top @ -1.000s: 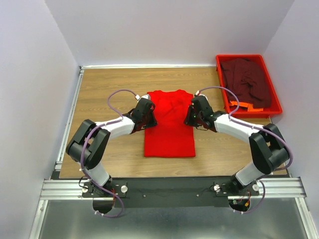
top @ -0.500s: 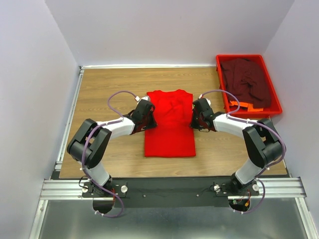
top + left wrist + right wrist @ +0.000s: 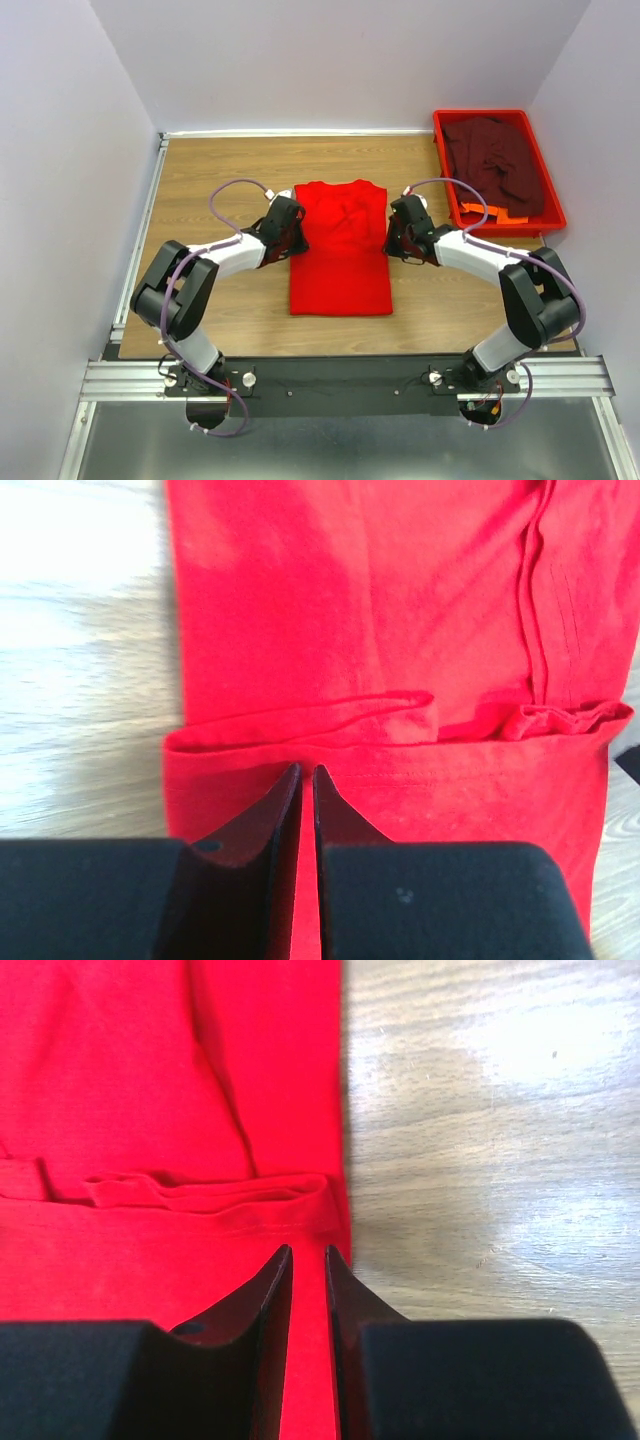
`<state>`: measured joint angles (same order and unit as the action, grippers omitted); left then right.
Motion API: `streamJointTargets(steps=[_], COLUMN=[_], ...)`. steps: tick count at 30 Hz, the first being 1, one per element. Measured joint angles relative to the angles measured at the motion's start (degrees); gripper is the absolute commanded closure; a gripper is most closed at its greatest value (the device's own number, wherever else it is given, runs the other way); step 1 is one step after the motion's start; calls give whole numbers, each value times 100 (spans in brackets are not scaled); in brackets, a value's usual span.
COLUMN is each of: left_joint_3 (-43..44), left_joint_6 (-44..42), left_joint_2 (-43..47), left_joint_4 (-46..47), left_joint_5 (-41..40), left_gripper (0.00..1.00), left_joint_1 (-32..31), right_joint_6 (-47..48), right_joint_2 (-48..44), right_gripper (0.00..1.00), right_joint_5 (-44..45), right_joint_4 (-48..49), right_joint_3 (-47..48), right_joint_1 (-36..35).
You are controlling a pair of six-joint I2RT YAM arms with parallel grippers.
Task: Fold and stack the t-shirts
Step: Fold the tshirt
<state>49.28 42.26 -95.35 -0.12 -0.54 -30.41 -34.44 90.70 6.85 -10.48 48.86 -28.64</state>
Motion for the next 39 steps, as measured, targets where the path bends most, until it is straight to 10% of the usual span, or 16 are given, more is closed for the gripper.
streamJointTargets(steps=[27,33,39], left_joint_3=[-2,20,111], left_joint_6=[-197,-380,-498], left_joint_2=[-103,221,1097], left_joint_4=[-57,-234,-656], left_joint_5=[-118,-125,-138], left_gripper=[83,60,59], left_joint_1=[457,575,647], right_joint_6=[149,234,321], right_joint_2=[662,601,24], right_gripper=[73,50,50], right_joint_5=[251,251,212], right_joint_4=[-33,-125,-546], right_joint_3=[409,442,538], right_joint_1=[13,13,22])
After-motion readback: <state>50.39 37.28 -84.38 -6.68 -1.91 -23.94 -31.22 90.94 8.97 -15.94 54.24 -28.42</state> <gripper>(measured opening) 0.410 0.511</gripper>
